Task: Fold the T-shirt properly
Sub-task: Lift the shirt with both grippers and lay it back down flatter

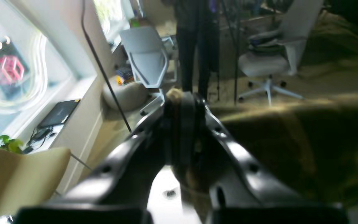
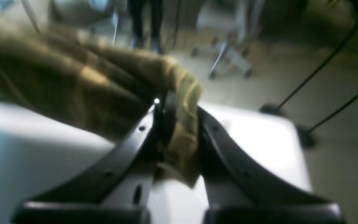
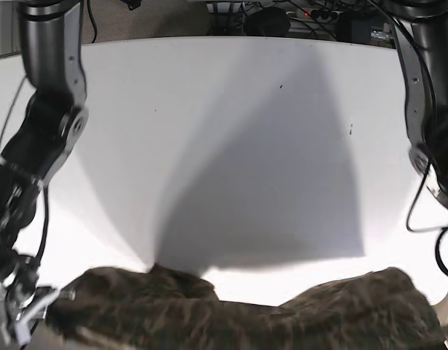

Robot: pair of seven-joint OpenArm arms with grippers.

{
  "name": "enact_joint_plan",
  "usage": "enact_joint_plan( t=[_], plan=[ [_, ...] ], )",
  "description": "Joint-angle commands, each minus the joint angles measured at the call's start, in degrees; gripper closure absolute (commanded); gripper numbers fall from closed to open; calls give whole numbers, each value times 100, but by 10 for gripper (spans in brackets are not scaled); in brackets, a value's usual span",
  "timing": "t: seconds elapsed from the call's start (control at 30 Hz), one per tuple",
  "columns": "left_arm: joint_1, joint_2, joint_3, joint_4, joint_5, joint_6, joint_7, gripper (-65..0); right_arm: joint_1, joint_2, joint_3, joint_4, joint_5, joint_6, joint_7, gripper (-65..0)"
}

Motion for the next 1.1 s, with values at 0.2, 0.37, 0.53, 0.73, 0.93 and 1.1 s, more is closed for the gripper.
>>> enact_joint_plan(
  t=[0.2, 0.37, 0.53, 0.73, 0.93, 1.1],
  plan=[
    [2890, 358, -1015, 1690, 86, -409, 294, -4, -2661, -264, 620, 862, 726, 15, 393, -19],
    [4455, 815, -1621, 2586, 86, -502, 400, -4, -4120, -440, 884, 1161, 1017, 24, 560, -19],
    [5686, 1105, -2017, 3105, 86, -502, 400, -4, -5140, -475, 1139, 1301, 1289, 51, 560, -19],
    [6512, 1237, -2430, 3131, 86, -502, 391, -4, -5992, -414, 1148, 1301, 1861, 51, 560, -21],
    [6855, 1237, -2527, 3096, 86, -502, 365, -4, -6467, -387, 1139, 1354, 2344, 95, 552, -241],
    [6838, 1237, -2509, 3088, 104, -502, 365, -4, -6792, -273, 1148, 1794, 2959, 604, 534, -472]
  ],
)
